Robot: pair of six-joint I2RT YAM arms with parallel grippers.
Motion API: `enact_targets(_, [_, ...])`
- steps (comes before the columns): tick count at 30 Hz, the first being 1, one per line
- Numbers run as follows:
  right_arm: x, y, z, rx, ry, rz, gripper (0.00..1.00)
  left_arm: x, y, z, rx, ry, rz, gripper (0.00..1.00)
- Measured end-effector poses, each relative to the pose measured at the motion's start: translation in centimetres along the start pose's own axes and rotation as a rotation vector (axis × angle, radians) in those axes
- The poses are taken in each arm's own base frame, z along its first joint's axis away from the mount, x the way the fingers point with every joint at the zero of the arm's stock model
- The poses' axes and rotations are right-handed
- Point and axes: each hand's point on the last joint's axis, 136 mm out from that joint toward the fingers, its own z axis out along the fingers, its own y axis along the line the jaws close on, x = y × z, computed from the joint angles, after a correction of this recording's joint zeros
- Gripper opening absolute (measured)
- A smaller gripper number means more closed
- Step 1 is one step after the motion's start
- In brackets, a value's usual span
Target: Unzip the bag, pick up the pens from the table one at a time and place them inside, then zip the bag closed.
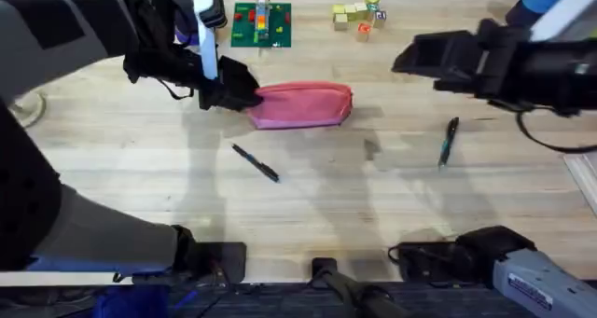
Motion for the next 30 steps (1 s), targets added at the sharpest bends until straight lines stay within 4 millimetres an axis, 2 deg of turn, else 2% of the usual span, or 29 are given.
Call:
enact_targets(7, [2.1, 0.7, 3.3, -0.001, 0.152, -0.018, 0.996, 0.0, 0.0, 0.0, 0.000, 0.000, 0.000, 0.043])
enact_targets(12, [3.1, 0.3, 5.7, 0.022, 0.244, -0.002, 0.996, 0.0, 0.0, 0.0, 0.000, 0.000, 0.000, 0.042])
enact_targets(20, [3.3, 0.4, 7.9, 0.001, 0.300, 0.034, 0.996, 0.0, 0.0, 0.0, 0.000, 0.000, 0.000, 0.043])
enact_targets(26, [2.9, -0.7, 8.8, 0.081, 0.274, 0.027, 0.996, 0.0, 0.0, 0.0, 0.000, 0.000, 0.000, 0.042])
enact_targets(30, [2.3, -0.6, 9.6, 0.120, 0.229, -0.013, 0.996, 0.0, 0.0, 0.0, 0.000, 0.000, 0.000, 0.042])
